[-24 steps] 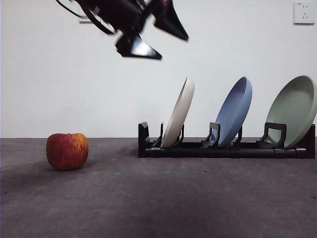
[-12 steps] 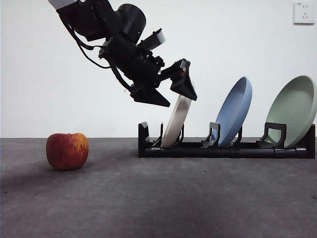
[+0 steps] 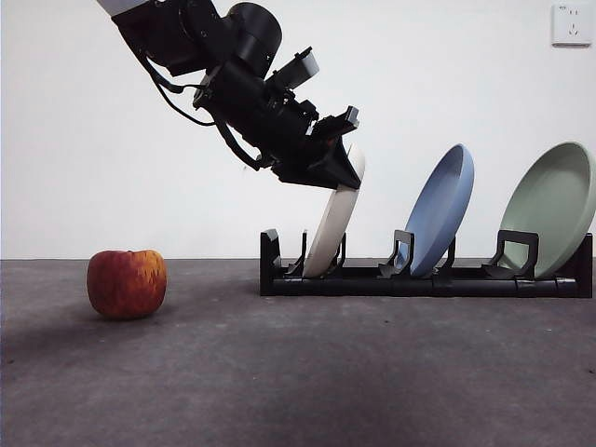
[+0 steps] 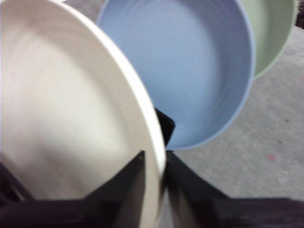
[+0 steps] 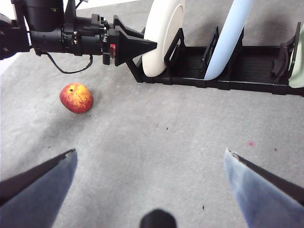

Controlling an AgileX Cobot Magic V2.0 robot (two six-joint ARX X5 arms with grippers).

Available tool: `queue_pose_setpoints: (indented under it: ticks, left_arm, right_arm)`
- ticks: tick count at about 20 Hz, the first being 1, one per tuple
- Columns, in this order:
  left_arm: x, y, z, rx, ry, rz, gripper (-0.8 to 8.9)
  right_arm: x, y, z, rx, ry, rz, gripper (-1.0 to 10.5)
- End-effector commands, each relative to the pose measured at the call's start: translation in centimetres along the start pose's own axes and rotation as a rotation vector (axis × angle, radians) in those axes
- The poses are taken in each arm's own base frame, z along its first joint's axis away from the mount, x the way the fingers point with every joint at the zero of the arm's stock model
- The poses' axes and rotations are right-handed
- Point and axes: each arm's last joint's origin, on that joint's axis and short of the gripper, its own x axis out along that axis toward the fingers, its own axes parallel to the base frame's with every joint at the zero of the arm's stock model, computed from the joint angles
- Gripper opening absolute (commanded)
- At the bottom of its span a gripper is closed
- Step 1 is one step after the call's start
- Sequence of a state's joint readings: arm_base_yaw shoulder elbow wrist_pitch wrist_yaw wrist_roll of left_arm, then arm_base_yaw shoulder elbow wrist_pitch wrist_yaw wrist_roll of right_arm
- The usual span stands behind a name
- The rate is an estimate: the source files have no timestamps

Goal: Take the yellow plate from the plate rack,put the plate on the table,take the apple from the table,put the apple in the plate

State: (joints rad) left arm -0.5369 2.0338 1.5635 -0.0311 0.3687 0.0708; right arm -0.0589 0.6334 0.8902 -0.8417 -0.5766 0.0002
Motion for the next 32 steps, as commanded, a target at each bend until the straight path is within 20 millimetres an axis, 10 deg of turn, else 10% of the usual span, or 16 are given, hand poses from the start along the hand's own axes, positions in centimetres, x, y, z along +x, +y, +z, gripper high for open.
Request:
queue_pose_setpoints:
  ticks: [1, 10, 22, 32]
  left_arm:
    - [0.4, 0.1, -0.4, -0.011, 0.007, -0.033, 0.21]
    - [-0.1, -0.2, 0.1, -0.07, -0.008, -0.076, -0.08]
    - [-6.6, -2.3, 5.5, -0.048, -0.137, -0.083, -0.08]
    - [-17.6, -12.2, 5.9, 0.375, 0.227, -0.002, -0.07]
  right_arm:
    - [-0.1, 0.1, 0.1, -0.005, -0.005, 0.004, 5.4]
    - [-0.1, 0.1, 0.1, -0.005, -0.005, 0.004, 5.4]
    - [-0.1, 0.1, 0.1, -0.006, -0.005, 0.004, 5.4]
    - [-0.1, 0.1, 0.1, -0.008, -0.006, 0.007, 5.4]
